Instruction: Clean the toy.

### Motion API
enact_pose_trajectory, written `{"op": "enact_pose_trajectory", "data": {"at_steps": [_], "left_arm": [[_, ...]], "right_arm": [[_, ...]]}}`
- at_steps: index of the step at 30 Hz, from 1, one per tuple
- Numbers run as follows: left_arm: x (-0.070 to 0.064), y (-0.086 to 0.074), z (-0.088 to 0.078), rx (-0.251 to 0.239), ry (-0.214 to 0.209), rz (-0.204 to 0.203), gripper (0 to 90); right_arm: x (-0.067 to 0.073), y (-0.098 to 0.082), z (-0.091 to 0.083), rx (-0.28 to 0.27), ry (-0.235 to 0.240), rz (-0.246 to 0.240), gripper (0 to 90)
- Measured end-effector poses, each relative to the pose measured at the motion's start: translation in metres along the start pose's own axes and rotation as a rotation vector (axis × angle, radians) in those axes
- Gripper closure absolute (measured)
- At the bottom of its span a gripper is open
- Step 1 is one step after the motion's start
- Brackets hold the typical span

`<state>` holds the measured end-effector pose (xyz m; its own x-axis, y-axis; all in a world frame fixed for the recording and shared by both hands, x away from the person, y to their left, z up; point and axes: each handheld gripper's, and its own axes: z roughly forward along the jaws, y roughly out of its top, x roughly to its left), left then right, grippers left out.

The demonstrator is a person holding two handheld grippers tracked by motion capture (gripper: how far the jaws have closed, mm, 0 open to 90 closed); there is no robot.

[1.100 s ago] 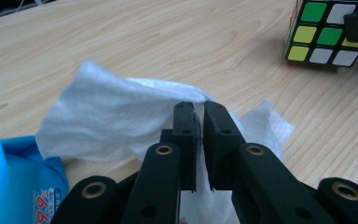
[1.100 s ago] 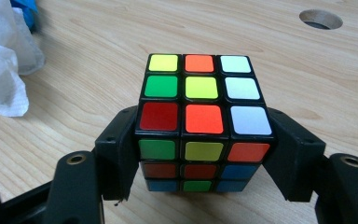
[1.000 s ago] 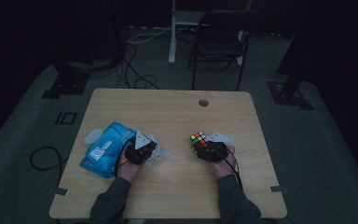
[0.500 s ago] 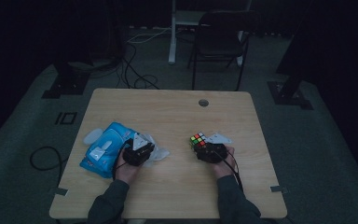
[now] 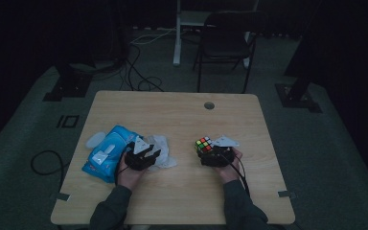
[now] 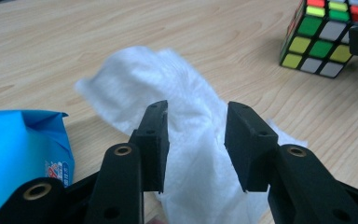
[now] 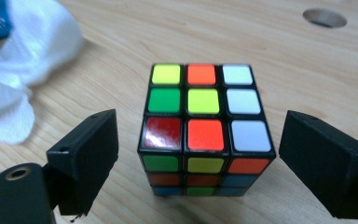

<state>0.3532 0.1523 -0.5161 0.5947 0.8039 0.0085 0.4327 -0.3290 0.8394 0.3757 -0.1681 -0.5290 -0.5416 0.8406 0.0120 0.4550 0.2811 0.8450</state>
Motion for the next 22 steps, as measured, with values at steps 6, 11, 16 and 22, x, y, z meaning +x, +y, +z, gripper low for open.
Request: {"op": "enact_pose_trajectory", "data": {"at_steps": [6, 11, 16, 22], "left_arm": [[-0.001, 0.005, -0.008, -0.021, -0.007, -0.004, 54.3], [-0.001, 0.008, -0.014, -0.021, -0.025, -0.004, 54.1], [0.0, 0.01, -0.018, -0.016, -0.043, -0.011, 51.8], [0.001, 0.011, -0.022, -0.016, -0.045, -0.019, 50.8]], "right_arm": [[-0.001, 0.004, -0.009, -0.043, 0.016, 0.001, 12.1], [-0.001, 0.006, -0.014, -0.067, 0.016, -0.004, 12.4], [-0.002, 0.007, -0.017, -0.082, 0.02, 0.004, 13.2], [-0.003, 0.01, -0.021, -0.095, 0.021, 0.004, 13.4]]}}
